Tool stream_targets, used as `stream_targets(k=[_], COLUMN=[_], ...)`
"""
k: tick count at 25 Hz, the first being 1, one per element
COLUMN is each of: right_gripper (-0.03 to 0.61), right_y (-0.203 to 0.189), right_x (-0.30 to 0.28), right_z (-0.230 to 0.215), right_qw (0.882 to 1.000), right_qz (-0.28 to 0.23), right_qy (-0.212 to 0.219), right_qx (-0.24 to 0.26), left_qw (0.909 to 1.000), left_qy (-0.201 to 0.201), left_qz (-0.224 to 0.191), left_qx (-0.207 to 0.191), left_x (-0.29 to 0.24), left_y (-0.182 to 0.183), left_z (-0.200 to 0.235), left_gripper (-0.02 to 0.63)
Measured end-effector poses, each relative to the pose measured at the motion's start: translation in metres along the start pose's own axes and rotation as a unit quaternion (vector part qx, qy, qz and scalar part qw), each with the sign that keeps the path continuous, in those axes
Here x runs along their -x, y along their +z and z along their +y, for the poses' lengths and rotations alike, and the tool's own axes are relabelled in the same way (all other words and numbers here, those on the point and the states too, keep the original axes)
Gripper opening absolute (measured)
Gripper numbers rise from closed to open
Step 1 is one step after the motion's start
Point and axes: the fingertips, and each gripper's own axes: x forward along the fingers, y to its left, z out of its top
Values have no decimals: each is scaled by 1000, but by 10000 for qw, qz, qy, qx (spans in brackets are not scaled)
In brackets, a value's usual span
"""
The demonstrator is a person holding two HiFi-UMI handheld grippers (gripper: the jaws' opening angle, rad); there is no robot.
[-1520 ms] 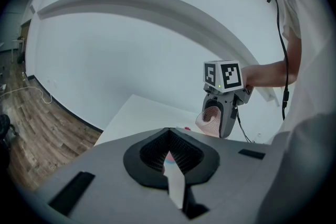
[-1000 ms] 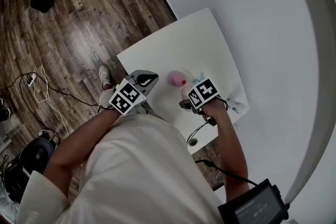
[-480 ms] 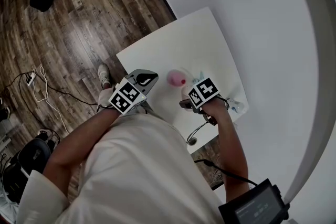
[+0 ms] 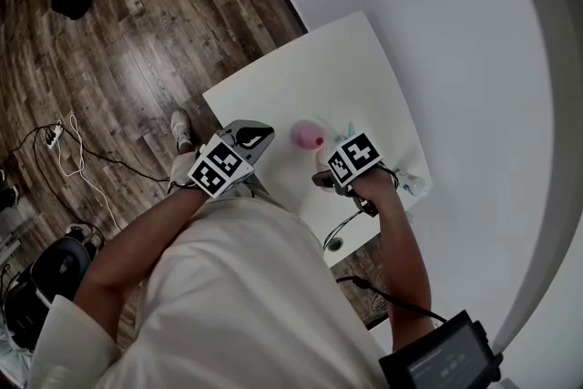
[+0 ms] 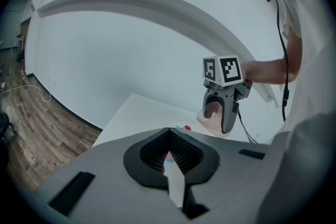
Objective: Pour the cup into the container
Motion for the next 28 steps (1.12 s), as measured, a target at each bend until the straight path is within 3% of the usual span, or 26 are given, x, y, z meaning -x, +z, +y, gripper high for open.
stream_targets(k=[28], right_gripper=[380], right_y=[0], right_x=[4], right_z=[-4], right_qw=[9999], right_qz=[108], right_qy=[51], right_qx=[-35], left_qw=[10000], left_qy=[0], left_qz=[-46], left_qx=[-59], left_x=[-3], left_y=[4], left_z=[9], left_gripper=[9])
